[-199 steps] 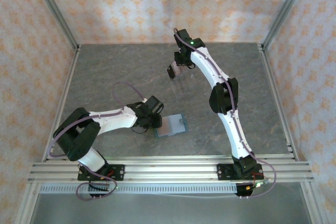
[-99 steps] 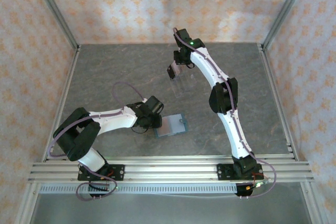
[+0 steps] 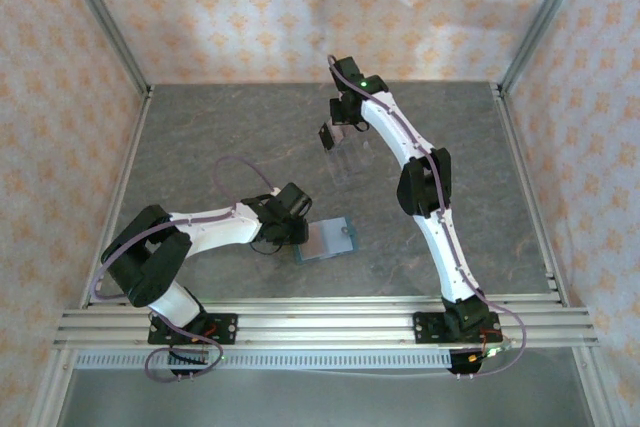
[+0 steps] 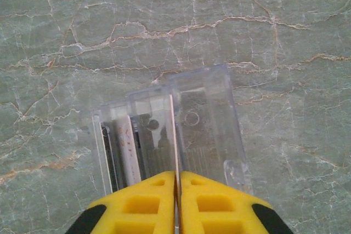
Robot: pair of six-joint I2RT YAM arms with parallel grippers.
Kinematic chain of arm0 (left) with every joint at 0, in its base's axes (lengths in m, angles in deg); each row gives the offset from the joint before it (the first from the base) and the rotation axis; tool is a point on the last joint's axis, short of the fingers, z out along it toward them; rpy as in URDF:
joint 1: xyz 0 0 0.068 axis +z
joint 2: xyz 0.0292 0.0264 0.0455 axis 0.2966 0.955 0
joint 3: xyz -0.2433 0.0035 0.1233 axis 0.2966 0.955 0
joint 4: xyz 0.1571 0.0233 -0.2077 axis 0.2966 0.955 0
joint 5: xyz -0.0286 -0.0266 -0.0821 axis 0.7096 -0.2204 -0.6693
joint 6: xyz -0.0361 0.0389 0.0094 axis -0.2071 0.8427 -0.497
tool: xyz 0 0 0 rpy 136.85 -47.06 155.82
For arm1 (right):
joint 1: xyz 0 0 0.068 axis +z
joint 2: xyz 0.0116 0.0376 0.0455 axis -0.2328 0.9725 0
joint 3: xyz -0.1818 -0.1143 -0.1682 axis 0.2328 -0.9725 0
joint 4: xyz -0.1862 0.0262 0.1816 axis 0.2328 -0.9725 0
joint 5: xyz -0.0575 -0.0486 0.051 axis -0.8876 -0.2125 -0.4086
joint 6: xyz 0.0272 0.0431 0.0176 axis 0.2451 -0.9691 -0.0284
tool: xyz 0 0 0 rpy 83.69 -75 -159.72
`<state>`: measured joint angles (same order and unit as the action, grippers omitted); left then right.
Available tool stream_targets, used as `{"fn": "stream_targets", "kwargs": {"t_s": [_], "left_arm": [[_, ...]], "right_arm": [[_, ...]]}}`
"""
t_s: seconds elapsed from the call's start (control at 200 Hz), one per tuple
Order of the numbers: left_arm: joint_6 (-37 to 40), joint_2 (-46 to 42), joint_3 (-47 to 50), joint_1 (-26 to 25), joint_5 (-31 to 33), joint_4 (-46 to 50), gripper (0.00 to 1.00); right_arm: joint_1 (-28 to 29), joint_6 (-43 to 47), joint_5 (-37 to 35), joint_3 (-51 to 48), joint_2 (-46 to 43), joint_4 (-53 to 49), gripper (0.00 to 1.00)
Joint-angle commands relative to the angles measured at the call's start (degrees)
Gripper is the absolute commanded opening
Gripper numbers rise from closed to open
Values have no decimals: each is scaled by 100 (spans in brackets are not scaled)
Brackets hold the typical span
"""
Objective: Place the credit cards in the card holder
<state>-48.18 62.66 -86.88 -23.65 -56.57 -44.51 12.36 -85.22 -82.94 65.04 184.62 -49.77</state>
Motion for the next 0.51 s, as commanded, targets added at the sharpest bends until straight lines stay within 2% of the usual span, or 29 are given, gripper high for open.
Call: {"fn": "stream_targets", "kwargs": {"t_s": [0.0,0.5], "left_arm": [[-89,314,254,-75,56,94,35],[-80,236,241,-75,62,138,35]], "right_arm": [[-7,40,-55,80,35,11,8],[-7,194,-545,71,-636,259,1]]}}
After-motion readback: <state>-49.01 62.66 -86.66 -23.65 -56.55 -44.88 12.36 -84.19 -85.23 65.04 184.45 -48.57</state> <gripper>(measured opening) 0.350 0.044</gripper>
